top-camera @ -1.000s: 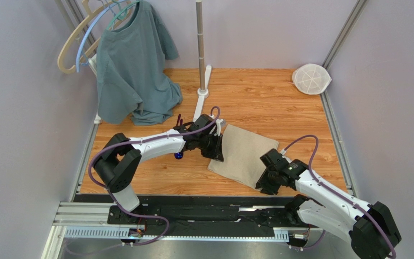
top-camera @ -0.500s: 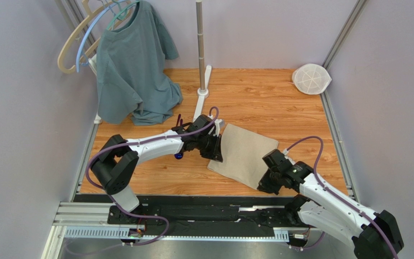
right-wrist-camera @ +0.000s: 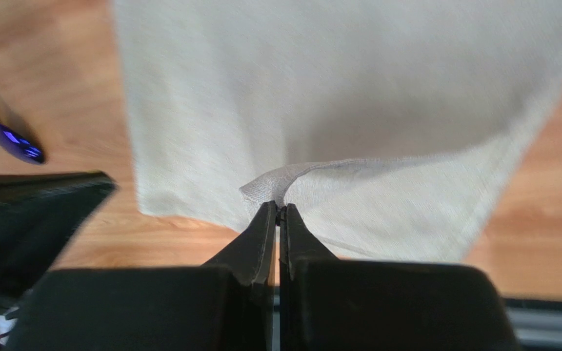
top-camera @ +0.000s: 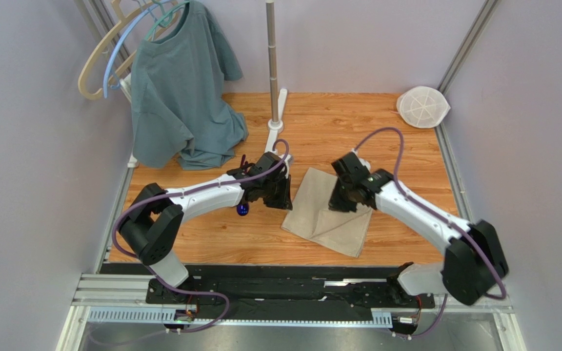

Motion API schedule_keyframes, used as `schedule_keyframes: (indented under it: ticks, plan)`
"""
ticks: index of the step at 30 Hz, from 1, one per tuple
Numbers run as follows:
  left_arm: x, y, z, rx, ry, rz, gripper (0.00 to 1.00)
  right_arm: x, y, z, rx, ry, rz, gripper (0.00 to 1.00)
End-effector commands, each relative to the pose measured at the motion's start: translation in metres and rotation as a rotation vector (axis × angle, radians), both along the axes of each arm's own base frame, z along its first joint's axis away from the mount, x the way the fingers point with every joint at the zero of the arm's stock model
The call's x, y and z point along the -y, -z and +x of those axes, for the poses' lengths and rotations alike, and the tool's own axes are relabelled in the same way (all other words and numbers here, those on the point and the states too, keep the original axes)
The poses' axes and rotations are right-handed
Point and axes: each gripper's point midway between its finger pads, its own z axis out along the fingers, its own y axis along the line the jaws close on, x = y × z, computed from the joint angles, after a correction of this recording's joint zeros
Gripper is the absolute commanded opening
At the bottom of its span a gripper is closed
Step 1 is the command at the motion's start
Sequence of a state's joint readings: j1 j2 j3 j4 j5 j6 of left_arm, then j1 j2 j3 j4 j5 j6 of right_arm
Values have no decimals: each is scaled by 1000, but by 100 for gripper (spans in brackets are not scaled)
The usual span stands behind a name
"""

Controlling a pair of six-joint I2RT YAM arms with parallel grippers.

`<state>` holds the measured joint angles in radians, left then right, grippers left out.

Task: Fold the napkin into a case and place the utensils inside
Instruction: Fold the top corner of the square-folded napkin at the center of the board.

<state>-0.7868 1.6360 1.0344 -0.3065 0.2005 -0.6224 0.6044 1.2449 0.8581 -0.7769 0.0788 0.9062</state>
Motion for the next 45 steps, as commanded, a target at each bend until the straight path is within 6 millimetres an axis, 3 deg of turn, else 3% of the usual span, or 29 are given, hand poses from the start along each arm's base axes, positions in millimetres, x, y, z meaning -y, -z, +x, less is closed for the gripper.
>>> schedule_keyframes:
  ticks: [1,2,3,5,9,14,17,24,30,36,42,45]
  plan:
    - [-17,16,11,48,-55,71,13,-36,-23,78,150,-176,-33,0]
    - [-19,22,8,32,-55,81,12,-40,-21,85,140,-182,-32,0]
    - [-21,30,6,15,-55,93,12,-42,-6,91,101,-190,-50,0]
    - [-24,39,1,-2,-61,95,11,-49,-11,108,122,-201,-47,0]
    - [-29,46,-7,-18,-63,90,11,-55,-3,129,117,-207,-41,0]
    - [-32,47,-14,-26,-58,90,10,-46,9,148,104,-182,-40,0]
    - [-36,41,-14,-7,-69,90,10,-53,13,148,85,-212,11,0]
    - [-38,-3,-5,76,-107,49,13,-65,13,160,113,-260,85,0]
    - [-18,-27,-3,89,-48,-42,14,-69,19,169,103,-282,100,0]
    - [4,-28,-6,47,30,-103,13,-65,24,172,95,-272,101,0]
    - [9,-33,-3,51,42,-113,13,-54,26,178,94,-241,90,0]
    - [13,-35,-2,49,51,-119,13,-58,28,179,91,-249,110,0]
